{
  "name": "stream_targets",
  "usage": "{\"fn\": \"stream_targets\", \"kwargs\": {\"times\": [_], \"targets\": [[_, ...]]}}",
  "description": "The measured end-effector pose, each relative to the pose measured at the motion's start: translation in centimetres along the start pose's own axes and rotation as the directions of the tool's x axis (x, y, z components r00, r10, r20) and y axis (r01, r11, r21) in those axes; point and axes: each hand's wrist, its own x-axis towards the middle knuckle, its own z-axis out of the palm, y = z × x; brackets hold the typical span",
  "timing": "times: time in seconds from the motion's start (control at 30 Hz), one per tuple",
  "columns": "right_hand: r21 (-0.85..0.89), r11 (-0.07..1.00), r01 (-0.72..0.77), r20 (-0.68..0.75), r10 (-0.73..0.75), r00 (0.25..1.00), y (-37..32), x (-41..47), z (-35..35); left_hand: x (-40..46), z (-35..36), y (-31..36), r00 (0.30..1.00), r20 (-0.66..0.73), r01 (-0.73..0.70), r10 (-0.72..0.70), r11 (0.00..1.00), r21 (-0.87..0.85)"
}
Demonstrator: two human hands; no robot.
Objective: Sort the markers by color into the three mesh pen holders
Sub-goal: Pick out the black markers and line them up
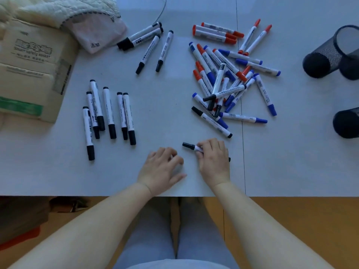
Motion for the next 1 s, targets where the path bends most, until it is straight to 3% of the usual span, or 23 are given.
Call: {"fn": "stream_targets", "kwargs": {"times": [0.1, 0.33, 0.43, 0.57, 0.67, 0.83, 1.0], "targets": [[0.049, 0.998, -0.025, 0.021, 0.024, 0.999, 0.0, 0.8, 0.0, 1.8, -0.4, -0.4, 0.985, 0.015, 0.172, -0.171, 0.982, -0.076], [0.25, 0.966, -0.074, -0.196, 0.125, 0.972, 0.3, 3.8, -2.4, 7.3, -1.4, 1.2, 0.916, 0.013, 0.394, -0.402, 0.891, -0.227], [0.304, 0.945, -0.122, -0.214, 0.193, 0.958, 1.4, 5.5, -3.4, 10.1, -2.0, 2.7, 0.803, 0.053, 0.568, -0.594, 0.735, -0.371], [0.233, 0.967, -0.107, -0.19, 0.153, 0.97, 2.9, 8.0, -4.7, 13.3, -2.2, 4.4, 0.631, 0.09, 0.716, -0.77, 0.533, -0.451], [0.177, 0.982, -0.06, -0.174, 0.091, 0.981, 3.4, 10.3, -5.8, 14.7, -2.2, 5.0, 0.557, 0.097, 0.769, -0.825, 0.468, -0.434], [-0.036, 0.999, 0.018, -0.015, -0.019, 1.0, 4.1, 13.3, -6.4, 14.9, -1.7, 4.8, 0.553, 0.063, 0.786, -0.831, 0.494, -0.372], [-0.115, 0.989, 0.098, -0.032, -0.102, 0.994, 4.5, 14.5, -7.1, 15.1, -2.0, 4.2, 0.542, 0.057, 0.78, -0.839, 0.477, -0.406]]}}
